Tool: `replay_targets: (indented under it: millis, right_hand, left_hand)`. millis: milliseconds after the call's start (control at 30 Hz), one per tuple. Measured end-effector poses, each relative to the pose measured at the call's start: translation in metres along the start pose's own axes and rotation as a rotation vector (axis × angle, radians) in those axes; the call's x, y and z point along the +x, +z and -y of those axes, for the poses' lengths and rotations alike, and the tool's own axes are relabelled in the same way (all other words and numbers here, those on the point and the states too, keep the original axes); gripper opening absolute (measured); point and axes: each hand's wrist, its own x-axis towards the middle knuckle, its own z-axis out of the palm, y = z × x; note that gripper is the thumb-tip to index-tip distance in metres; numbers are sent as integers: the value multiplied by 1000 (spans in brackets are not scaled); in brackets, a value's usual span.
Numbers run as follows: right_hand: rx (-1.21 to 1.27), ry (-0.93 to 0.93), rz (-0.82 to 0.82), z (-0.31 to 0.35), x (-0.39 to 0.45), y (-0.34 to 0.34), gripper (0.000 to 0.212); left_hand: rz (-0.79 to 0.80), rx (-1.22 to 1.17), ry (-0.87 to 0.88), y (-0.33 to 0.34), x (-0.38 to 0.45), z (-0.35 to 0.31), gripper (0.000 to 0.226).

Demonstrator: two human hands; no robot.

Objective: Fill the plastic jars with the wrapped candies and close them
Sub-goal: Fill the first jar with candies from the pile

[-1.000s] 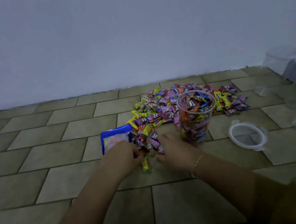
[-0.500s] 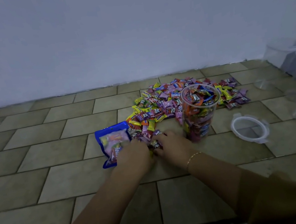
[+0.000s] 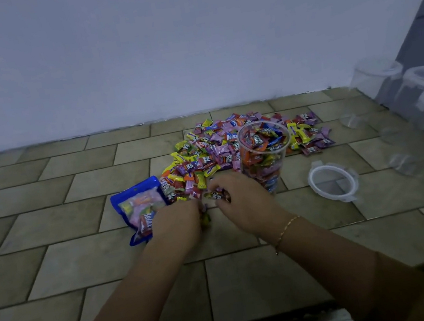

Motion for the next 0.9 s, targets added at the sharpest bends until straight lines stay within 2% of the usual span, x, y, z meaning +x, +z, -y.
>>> replay_targets:
  millis: [100,200,367,500,567,667,767,900]
  right_hand:
    - [14,-57,-88,11,-7,-28,29]
    - [76,-70,-181,15,-13,-61,30]
    - [115,-37,-296,-4,-9,-112,28]
    - [53,25,-265,-29,7,-130,30]
    - [43,42,-247,-39,13,-130,31]
    - [23,21,-202,-50,15,-129,35]
    - [18,-10,-196,-56,15,-130,39]
    - [14,-36,-181,-63,18,-130,42]
  left_hand:
    - [2,-57,-12,-11,0,-3,29]
    - [6,-130,-79,-30,-4,-9,43]
    - [-252,-485,-72,-70,-12,-15,42]
    - [-396,-775,27,-99,-5,-34,38]
    - [-440,-845,97,-109,1,-49,35]
    - [-458,-860,163,-115,13,-71,38]
    - [-428,-767,178,-112,24,-85,43]
    - [-406,-662,169,-109,30,-87,68]
